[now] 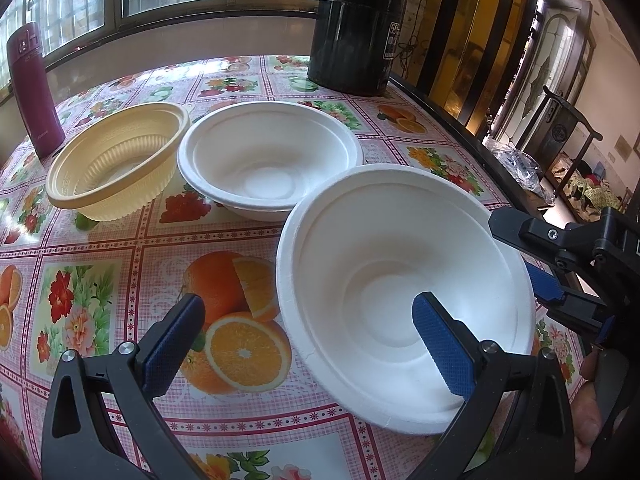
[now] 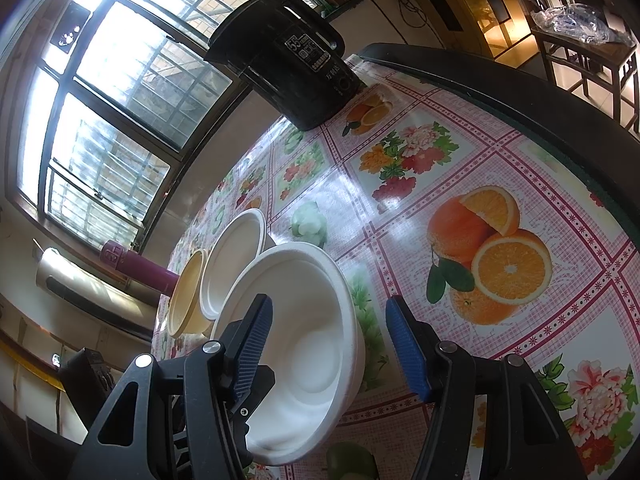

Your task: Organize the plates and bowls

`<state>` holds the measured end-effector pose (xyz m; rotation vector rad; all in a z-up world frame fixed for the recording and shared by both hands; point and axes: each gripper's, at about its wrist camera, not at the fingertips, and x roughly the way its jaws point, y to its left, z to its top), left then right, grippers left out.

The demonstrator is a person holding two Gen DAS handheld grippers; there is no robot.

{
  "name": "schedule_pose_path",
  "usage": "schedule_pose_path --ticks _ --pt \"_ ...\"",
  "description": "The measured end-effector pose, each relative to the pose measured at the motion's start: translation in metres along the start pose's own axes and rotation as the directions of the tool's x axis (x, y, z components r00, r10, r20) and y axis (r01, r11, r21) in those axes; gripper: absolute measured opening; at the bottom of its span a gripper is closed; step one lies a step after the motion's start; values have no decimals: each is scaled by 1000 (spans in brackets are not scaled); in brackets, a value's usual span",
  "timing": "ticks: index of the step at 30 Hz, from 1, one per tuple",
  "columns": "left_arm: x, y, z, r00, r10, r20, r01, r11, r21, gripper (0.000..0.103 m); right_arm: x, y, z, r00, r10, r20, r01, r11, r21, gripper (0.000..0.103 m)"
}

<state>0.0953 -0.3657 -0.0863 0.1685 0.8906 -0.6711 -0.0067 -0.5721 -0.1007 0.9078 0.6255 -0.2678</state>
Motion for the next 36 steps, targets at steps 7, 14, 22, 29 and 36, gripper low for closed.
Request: schedule_pose_path --ticks 7,14,22,29,36 --pt "1 1 0 1000 -1 -5 1 1000 -2 103 0 0 1 1000 -3 -1 3 1000 1 62" --pt "4 2 0 1000 -5 -14 5 1000 -6 103 0 0 0 1000 -5 0 5 1000 1 62" --pt "6 5 0 1000 -11 -21 11 1000 -12 103 0 0 -1 1000 -7 -2 7 1000 -1 62" --pt "7 5 -1 1000 -16 -26 15 1000 -16 103 1 0 -1 1000 -7 -4 7 1000 0 62" --pt "8 4 -1 999 -16 -29 15 1000 -19 103 1 0 -1 1000 -3 -4 3 1000 -7 61"
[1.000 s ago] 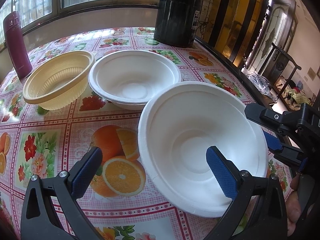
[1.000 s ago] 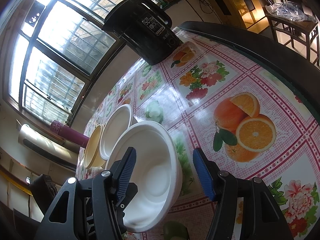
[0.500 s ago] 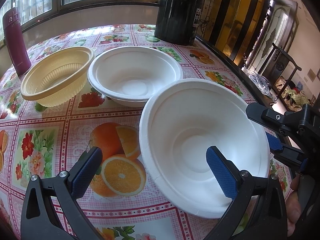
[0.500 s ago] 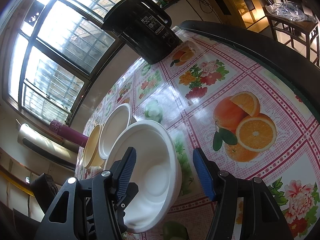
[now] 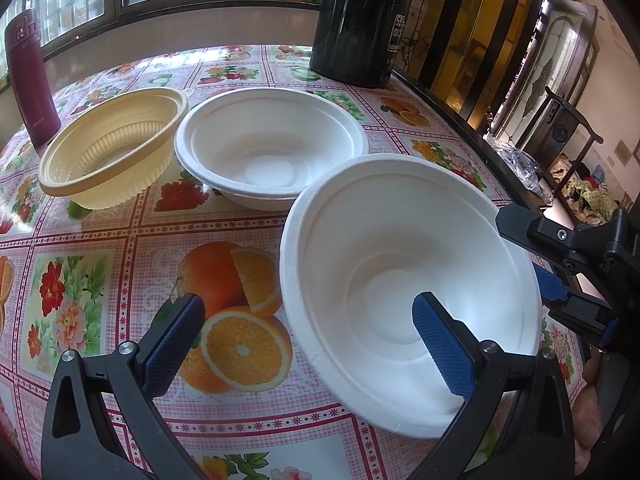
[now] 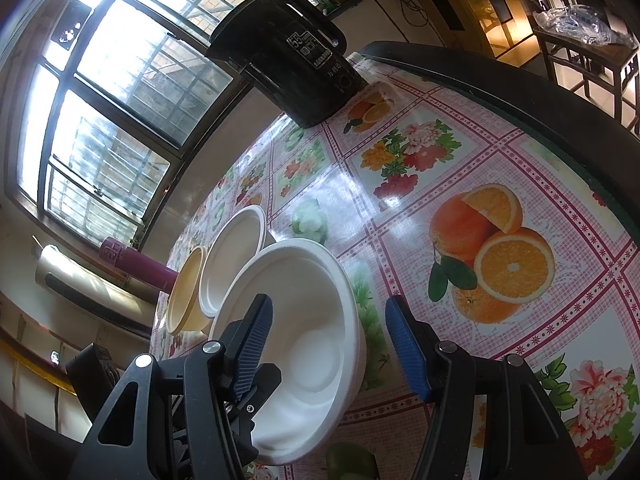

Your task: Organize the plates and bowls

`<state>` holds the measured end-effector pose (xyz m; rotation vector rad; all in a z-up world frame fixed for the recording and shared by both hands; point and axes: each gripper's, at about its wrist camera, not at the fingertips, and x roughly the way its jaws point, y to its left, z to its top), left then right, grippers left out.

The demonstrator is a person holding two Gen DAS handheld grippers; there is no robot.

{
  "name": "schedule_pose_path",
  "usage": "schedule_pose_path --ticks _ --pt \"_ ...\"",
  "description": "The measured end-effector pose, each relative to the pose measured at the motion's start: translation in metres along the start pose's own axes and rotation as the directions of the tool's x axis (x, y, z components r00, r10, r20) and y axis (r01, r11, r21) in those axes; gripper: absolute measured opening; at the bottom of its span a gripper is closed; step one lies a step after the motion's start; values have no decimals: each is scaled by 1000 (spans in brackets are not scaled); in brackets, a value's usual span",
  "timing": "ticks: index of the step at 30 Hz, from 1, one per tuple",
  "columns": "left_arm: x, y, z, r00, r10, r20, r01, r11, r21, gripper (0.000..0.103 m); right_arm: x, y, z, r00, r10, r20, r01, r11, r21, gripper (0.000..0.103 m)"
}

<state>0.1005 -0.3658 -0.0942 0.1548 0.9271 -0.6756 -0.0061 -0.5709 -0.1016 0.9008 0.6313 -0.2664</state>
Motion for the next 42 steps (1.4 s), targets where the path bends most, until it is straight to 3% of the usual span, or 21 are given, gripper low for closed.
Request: schedule_pose_path --ticks 8,15,19,21,25,28,32,38,42 --pt "6 2 0 1000 11 -23 -11 1000 -1 103 -1 2 0 1000 1 3 -1 1000 -9 57" --pt "3 7 2 1000 -18 -10 18 999 -30 103 -2 5 1 1000 -11 19 12 1000 -27 43" --pt "0 7 3 1000 -30 1 30 999 -29 97 -3 5 1 999 -24 31 25 999 -39 34" --pt "1 6 3 999 -34 -5 34 999 -24 91 -4 6 1 999 -29 34 30 999 -41 32" --pt "3 7 2 998 -57 -15 57 998 -32 64 -2 5 1 998 -44 37 45 998 -47 26" --pt "2 6 2 998 -63 -17 63 998 -31 57 -1 5 1 998 -55 32 57 997 -55 20" --pt "2 3 2 995 -100 -26 100 995 -22 33 3 5 -1 996 -91 23 92 994 -66 11" --pt "3 -2 2 993 -117 -28 116 993 -12 21 3 8 -2 994 -99 34 102 991 -91 10" --pt "3 -4 2 993 -116 -27 116 993 1 21 2 7 -2 995 -93 41 96 991 -88 10"
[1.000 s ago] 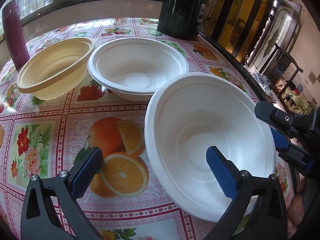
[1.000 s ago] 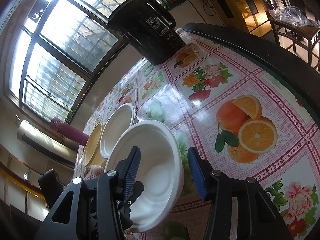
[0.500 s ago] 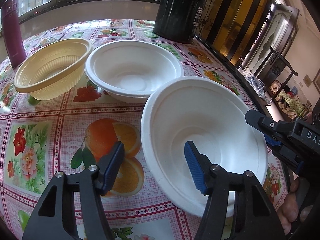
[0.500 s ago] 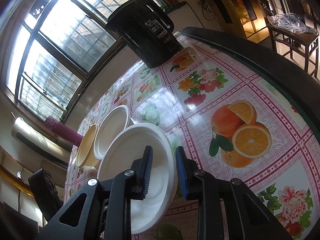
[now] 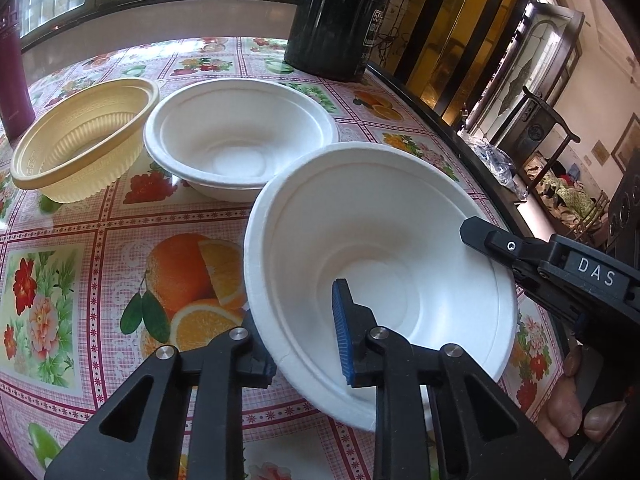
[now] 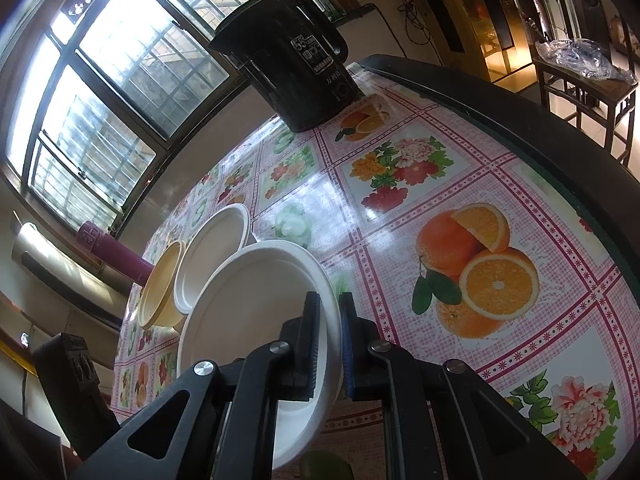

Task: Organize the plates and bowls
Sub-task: 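Close the left gripper on the white bowl rim while the right gripper closes too, then lift the large white bowl with both grippers and carry it to the red plates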

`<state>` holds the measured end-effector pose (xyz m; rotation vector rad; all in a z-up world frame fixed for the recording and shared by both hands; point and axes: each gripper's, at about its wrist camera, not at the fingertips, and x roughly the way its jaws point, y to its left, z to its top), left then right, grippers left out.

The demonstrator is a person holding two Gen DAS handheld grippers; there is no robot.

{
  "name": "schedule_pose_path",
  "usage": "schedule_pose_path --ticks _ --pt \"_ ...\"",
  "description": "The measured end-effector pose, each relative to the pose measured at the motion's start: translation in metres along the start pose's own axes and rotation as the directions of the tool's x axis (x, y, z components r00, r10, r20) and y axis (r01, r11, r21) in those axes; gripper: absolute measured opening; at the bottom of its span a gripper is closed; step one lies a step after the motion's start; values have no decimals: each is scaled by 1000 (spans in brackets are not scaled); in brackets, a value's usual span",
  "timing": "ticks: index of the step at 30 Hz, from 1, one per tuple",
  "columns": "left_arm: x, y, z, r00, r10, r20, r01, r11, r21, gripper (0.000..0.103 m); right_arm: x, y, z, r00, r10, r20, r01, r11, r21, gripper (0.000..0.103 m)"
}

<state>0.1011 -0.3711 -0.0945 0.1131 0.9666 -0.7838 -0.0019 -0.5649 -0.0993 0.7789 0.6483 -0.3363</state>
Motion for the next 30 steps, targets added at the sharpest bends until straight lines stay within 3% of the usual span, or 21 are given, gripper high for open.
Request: schedule_pose_path --ticks 15,21,30 --pt "-10 -3 -6 1000 -10 14 10 1000 14 21 -16 -2 -16 997 -24 73 22 999 32 9" --pt "-29 5 -24 1000 -15 23 15 1000 0 21 -28 3 -31 994 14 107 -19 999 38 9" --pt "-71 30 -56 998 38 59 -35 999 -41 21 -43 37 -73 987 104 122 -103 995 -15 9"
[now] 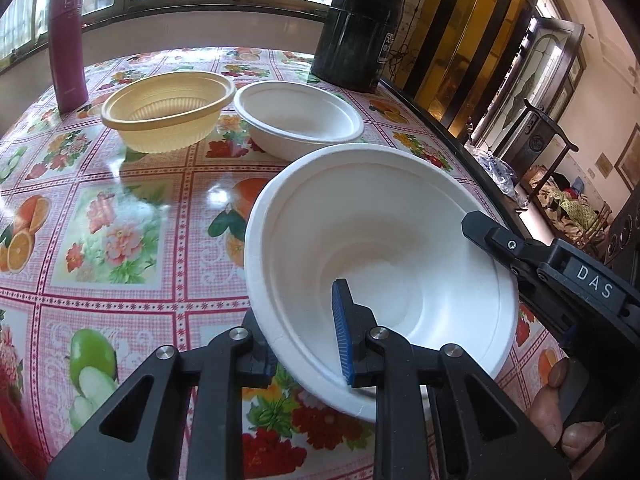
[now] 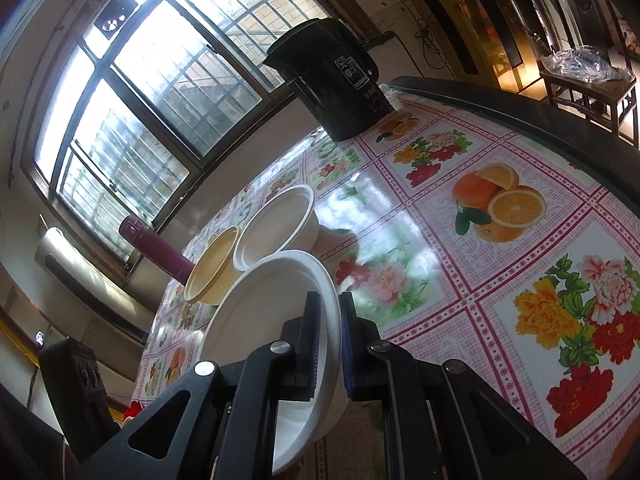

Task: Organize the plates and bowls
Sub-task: 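Lift the large white bowl with both grippers and carry it to the red plates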

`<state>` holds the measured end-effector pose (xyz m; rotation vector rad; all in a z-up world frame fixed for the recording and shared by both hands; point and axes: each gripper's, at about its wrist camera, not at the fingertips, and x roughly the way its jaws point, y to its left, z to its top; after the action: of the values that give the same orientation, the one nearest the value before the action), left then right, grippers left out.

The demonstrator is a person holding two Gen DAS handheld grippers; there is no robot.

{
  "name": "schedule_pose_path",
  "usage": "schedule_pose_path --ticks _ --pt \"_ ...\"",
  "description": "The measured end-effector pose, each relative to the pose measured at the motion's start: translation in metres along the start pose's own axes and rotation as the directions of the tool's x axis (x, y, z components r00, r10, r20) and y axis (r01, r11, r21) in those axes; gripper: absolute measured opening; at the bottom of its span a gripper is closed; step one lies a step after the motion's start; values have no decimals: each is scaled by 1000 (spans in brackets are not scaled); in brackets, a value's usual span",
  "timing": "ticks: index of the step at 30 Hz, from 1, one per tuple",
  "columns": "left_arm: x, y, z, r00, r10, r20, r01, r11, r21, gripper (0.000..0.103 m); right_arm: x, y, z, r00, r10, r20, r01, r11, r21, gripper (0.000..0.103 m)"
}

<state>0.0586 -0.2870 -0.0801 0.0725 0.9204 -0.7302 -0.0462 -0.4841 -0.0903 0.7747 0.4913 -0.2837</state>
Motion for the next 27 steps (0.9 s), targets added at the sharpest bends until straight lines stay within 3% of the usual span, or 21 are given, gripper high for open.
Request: schedule_pose_path --ticks 13,22,27 --pt "-88 50 -23 990 88 113 -83 995 -48 21 -29 84 -46 990 142 -12 -143 985 -99 9" --pt "-158 103 -43 960 187 208 -165 979 -119 21 -43 170 -79 966 252 -60 -259 939 -227 10" --pt "-182 136 -57 945 238 224 -204 965 -165 21 -36 207 -102 948 295 -117 -316 910 -268 10"
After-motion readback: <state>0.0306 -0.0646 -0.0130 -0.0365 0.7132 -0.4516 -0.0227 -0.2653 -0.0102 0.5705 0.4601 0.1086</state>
